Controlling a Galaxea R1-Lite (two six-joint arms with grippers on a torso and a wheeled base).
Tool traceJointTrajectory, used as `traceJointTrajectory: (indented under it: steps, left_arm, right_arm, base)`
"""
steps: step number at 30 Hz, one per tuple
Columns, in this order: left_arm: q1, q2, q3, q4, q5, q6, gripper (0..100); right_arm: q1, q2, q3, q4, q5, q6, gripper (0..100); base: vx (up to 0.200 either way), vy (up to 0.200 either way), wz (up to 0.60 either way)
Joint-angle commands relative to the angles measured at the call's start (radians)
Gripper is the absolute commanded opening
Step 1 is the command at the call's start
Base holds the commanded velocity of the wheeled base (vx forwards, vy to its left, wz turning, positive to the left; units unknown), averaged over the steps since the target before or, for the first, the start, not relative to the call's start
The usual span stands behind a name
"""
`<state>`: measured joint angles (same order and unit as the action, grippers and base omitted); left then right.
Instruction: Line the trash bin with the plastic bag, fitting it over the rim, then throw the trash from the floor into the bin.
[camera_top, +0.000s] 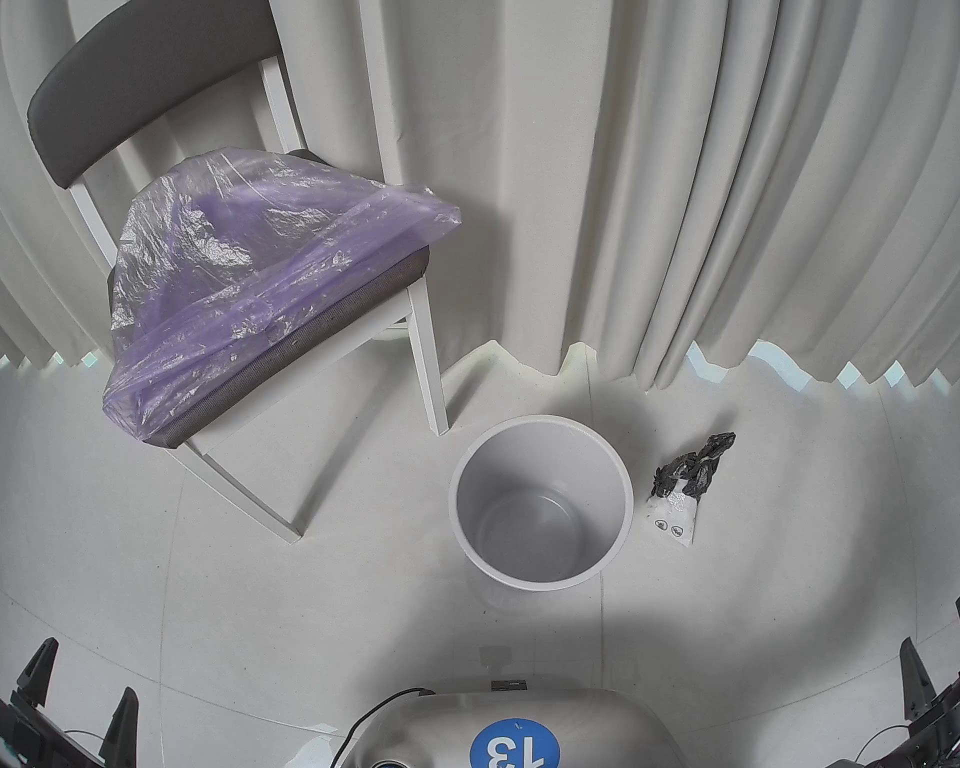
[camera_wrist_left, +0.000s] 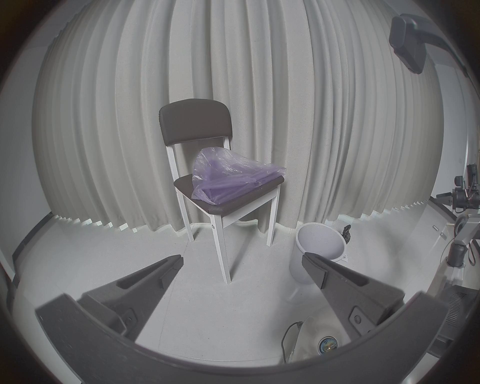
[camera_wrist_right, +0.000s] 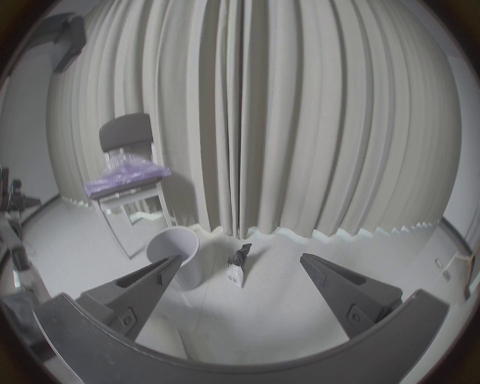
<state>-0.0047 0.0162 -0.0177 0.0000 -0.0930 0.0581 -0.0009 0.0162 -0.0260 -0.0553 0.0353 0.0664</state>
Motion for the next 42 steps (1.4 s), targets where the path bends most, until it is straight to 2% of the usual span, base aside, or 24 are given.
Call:
traceJointTrajectory:
  steps: [1, 3, 6, 7, 9, 11, 13, 16, 18, 20, 23, 28, 29, 34, 38, 42]
  left_arm:
    - [0.000, -0.016, 0.018, -0.003, -0.008, 0.006, 100]
    - [0.000, -0.016, 0.018, -0.003, -0.008, 0.008, 100]
    - [0.000, -0.016, 0.013, -0.011, -0.010, -0.006, 100]
    - [-0.001, -0.015, -0.013, -0.044, -0.021, -0.038, 100]
    - [-0.009, 0.019, -0.136, -0.104, -0.093, -0.187, 100]
    - [-0.014, 0.042, -0.173, -0.100, -0.116, -0.221, 100]
    - [-0.015, 0.156, -0.277, -0.064, -0.125, -0.159, 100]
    - [-0.006, 0.286, -0.364, -0.040, -0.108, -0.070, 100]
    - [0.002, 0.406, -0.436, -0.037, -0.057, -0.017, 100]
    - [0.003, 0.492, -0.481, -0.034, -0.019, 0.011, 100]
    - [0.003, 0.588, -0.481, -0.031, -0.001, 0.066, 100]
    - [0.006, 0.722, -0.470, -0.035, 0.064, 0.088, 100]
    - [0.005, 0.794, -0.481, -0.041, 0.098, 0.091, 100]
    - [0.008, 0.953, -0.508, -0.044, 0.180, 0.161, 100]
    - [0.012, 1.056, -0.528, -0.061, 0.236, 0.180, 100]
    - [0.017, 1.193, -0.561, -0.169, 0.262, 0.180, 100]
  right_arm:
    - [-0.004, 0.021, -0.190, 0.029, 0.000, 0.082, 100]
    - [0.004, 0.038, -0.223, 0.086, 0.005, 0.032, 100]
    - [0.004, 0.087, -0.238, 0.097, 0.008, 0.015, 100]
    - [0.004, 0.107, -0.244, 0.089, 0.008, 0.015, 100]
    - [0.010, 0.128, -0.264, 0.080, 0.009, 0.018, 100]
    - [0.009, 0.139, -0.265, 0.074, 0.009, 0.015, 100]
    - [0.010, 0.202, -0.298, 0.068, 0.015, 0.001, 100]
    - [0.010, 0.278, -0.322, 0.055, 0.061, -0.002, 100]
    - [0.010, 0.346, -0.328, 0.014, 0.089, 0.018, 100]
    - [0.010, 0.418, -0.342, -0.044, 0.094, 0.030, 100]
    - [0.010, 0.562, -0.394, -0.141, 0.094, 0.026, 100]
    - [0.025, 0.708, -0.448, -0.224, 0.095, 0.027, 100]
    - [0.059, 0.760, -0.482, -0.244, 0.094, 0.029, 100]
    - [0.127, 0.838, -0.537, -0.242, 0.084, 0.030, 100]
    - [0.142, 0.872, -0.543, -0.247, 0.084, 0.038, 100]
    - [0.151, 0.869, -0.539, -0.247, 0.092, 0.041, 100]
  base:
    - [0.000, 0.000, 0.00]
    - [0.000, 0.000, 0.00]
    - [0.000, 0.000, 0.00]
    - [0.000, 0.000, 0.00]
    - [0.000, 0.000, 0.00]
    - [0.000, 0.000, 0.00]
    - [0.000, 0.000, 0.00]
    - [0.000, 0.000, 0.00]
    - [0.000, 0.000, 0.00]
    - [0.000, 0.000, 0.00]
    - [0.000, 0.000, 0.00]
    - [0.000, 0.000, 0.00]
    - [0.000, 0.000, 0.00]
    - [0.000, 0.000, 0.00]
    - [0.000, 0.000, 0.00]
    - [0.000, 0.000, 0.00]
